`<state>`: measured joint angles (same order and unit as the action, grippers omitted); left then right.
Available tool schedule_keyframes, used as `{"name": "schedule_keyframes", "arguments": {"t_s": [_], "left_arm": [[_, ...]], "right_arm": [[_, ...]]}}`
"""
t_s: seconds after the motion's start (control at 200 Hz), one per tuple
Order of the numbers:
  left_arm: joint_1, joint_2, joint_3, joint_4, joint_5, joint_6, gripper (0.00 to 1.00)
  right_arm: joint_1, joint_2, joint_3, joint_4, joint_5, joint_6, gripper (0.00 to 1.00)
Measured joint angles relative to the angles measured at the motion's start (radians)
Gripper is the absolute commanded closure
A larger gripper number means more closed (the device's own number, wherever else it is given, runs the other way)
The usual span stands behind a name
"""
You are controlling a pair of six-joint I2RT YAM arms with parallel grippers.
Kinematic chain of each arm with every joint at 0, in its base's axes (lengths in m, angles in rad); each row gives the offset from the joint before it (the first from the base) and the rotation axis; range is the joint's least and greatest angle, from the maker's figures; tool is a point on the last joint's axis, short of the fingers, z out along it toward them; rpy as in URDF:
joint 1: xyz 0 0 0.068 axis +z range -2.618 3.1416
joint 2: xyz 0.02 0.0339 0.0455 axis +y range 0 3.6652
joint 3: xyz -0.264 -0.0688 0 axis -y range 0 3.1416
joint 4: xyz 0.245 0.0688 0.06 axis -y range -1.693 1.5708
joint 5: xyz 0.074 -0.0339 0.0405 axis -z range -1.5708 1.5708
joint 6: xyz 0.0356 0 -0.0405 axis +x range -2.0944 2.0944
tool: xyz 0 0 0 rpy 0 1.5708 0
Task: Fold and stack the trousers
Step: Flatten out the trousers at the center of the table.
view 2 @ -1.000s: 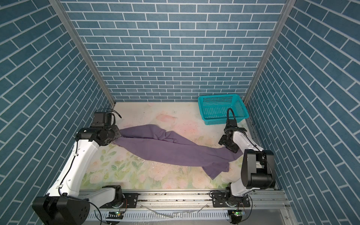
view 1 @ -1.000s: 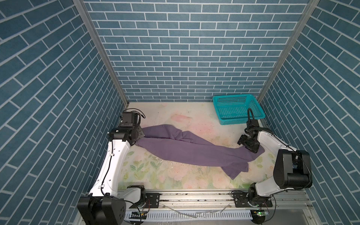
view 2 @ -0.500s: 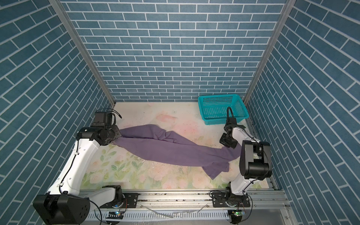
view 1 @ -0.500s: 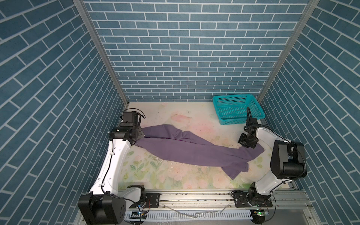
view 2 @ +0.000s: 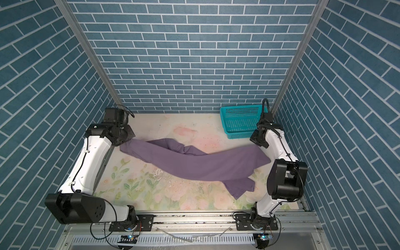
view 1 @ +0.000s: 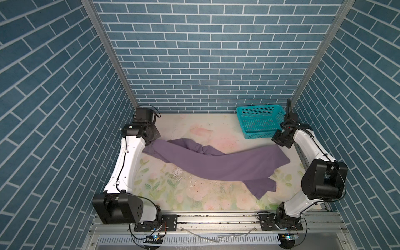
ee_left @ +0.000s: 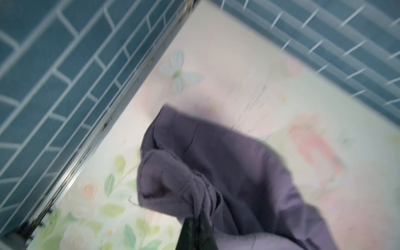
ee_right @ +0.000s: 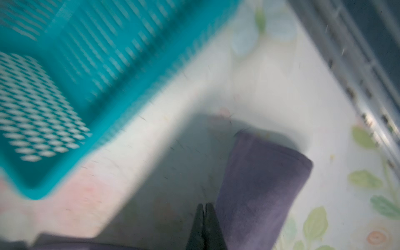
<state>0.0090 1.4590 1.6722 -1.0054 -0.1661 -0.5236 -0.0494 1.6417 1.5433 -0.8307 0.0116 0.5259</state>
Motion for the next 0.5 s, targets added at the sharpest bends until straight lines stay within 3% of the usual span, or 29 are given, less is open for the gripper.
{"name": "schedule_keyframes", "arguments": {"t_s": [0.08, 0.185, 0.355, 0.5], "left_arm": [[0.0, 0.053, 0.227, -0.01, 0.002, 0.009, 1.0], [0.0, -0.001, 0.332, -0.019, -0.039, 0.034, 1.0], [0.044, -0.232, 0.129, -0.023, -0.091, 0.051, 1.0], [0.122, -0.33, -0.074, -0.037, -0.078, 0.052, 1.0]], "right_arm": [[0.0, -0.035, 0.159, -0.001, 0.017, -0.001, 1.0], [-0.005, -0.174, 0.175, -0.002, 0.051, 0.0, 1.0], [-0.008, -0.513, -0.106, 0.022, 0.083, 0.042, 1.0], [-0.009, -0.741, -0.377, -0.03, 0.072, 0.103, 1.0]]}}
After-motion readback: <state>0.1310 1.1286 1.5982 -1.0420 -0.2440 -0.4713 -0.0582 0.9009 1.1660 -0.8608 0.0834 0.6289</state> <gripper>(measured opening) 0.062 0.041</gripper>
